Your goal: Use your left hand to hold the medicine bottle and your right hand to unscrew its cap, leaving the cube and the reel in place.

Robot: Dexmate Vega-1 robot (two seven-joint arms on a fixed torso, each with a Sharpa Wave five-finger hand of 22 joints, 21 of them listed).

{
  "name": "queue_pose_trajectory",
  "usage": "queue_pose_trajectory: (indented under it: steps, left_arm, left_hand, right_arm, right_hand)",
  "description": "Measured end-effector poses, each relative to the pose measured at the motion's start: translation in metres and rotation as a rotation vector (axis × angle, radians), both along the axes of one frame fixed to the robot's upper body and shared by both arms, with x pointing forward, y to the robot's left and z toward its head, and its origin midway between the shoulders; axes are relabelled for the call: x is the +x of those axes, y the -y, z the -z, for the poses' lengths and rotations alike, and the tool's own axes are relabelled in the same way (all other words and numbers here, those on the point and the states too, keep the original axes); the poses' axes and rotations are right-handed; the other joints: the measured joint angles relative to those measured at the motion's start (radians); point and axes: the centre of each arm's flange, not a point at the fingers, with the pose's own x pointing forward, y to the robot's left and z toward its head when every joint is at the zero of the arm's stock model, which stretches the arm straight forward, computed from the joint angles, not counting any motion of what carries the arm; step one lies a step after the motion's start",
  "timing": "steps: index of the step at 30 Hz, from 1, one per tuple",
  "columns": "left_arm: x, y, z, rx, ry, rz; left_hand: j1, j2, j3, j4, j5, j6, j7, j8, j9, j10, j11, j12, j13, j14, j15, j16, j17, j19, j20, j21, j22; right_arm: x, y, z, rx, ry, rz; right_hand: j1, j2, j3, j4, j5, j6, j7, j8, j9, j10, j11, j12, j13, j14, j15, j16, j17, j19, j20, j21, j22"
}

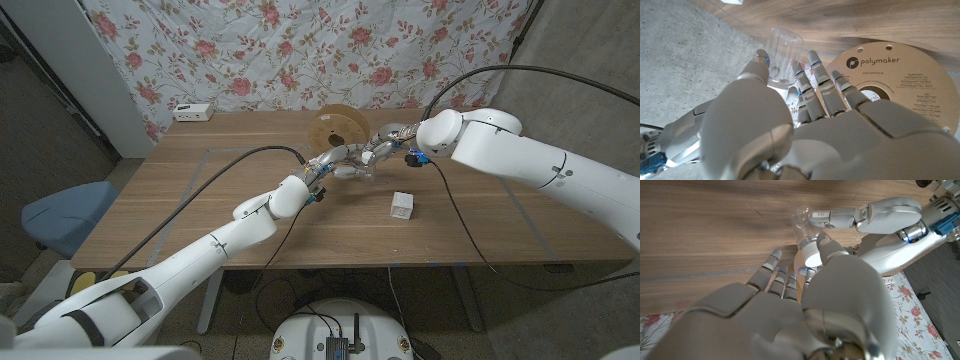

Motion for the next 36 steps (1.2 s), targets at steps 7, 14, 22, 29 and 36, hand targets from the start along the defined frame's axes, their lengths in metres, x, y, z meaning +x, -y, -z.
queue_pose_trajectory:
  steps: [7,14,22,29,36]
  left_arm:
    - [-0.002,0.002,-0.001,0.003,0.005,0.004]
    - [-0.004,0.003,0.000,0.005,0.006,0.004]
    - [-0.006,0.003,0.002,0.007,0.004,0.006]
    - [-0.006,0.002,0.003,0.008,0.002,0.004]
    - [-0.005,0.001,0.003,0.011,0.004,0.001]
  left_hand:
    - [-0.004,-0.004,0.001,0.001,0.000,0.000,0.000,0.000,0.000,0.000,0.000,0.004,-0.001,0.000,0.000,0.000,0.000,0.000,0.000,0.000,0.000]
    - [-0.004,-0.004,0.005,-0.003,0.000,0.000,0.000,0.000,0.000,0.000,0.000,0.004,-0.001,0.000,0.000,0.000,0.000,0.000,0.000,0.000,0.000]
    - [-0.004,-0.004,0.005,-0.003,0.000,0.000,0.000,0.000,0.000,-0.001,0.001,0.004,0.000,0.000,0.000,0.000,0.000,0.000,0.000,0.000,0.000]
    - [-0.004,-0.004,0.005,-0.003,0.000,0.004,-0.004,0.000,0.000,0.002,-0.002,0.003,0.000,0.000,0.000,0.000,0.000,0.000,0.000,0.000,0.000]
    - [-0.004,-0.004,0.005,-0.003,0.000,0.004,-0.004,0.000,0.000,0.002,-0.002,0.003,0.000,0.000,0.000,0.000,0.000,0.000,0.000,0.000,0.000]
  right_arm:
    - [-0.004,0.002,-0.001,-0.004,0.001,0.008]
    - [-0.008,0.002,0.000,-0.009,0.012,0.021]
    - [-0.012,0.000,0.003,-0.024,0.032,0.047]
    - [-0.014,-0.005,0.004,-0.047,0.053,0.078]
    - [-0.016,-0.013,0.006,-0.093,0.074,0.097]
  right_hand:
    - [-0.068,-0.023,-0.043,0.021,-0.012,-0.013,0.013,0.000,-0.004,-0.016,0.016,0.000,0.000,-0.007,0.007,0.000,-0.005,-0.005,0.005,0.000,0.000]
    - [-0.146,-0.051,-0.088,0.047,-0.028,-0.030,0.030,0.000,-0.005,-0.019,0.027,0.002,0.000,-0.012,0.013,0.000,-0.005,-0.007,0.015,0.000,0.000]
    - [-0.189,-0.068,-0.109,0.059,-0.036,-0.035,0.036,0.000,-0.002,-0.017,0.036,0.008,0.003,-0.008,0.016,0.000,-0.004,0.004,0.025,0.000,0.000]
    - [-0.223,-0.076,-0.129,0.066,-0.036,-0.014,0.058,0.013,0.001,-0.005,0.047,0.012,0.002,0.009,0.034,0.006,-0.009,0.025,0.040,0.011,0.000]
    - [-0.263,-0.072,-0.147,0.070,-0.036,-0.012,0.080,0.016,0.007,0.013,0.066,0.016,0.002,0.048,0.121,0.008,-0.014,0.081,0.117,0.018,0.000]
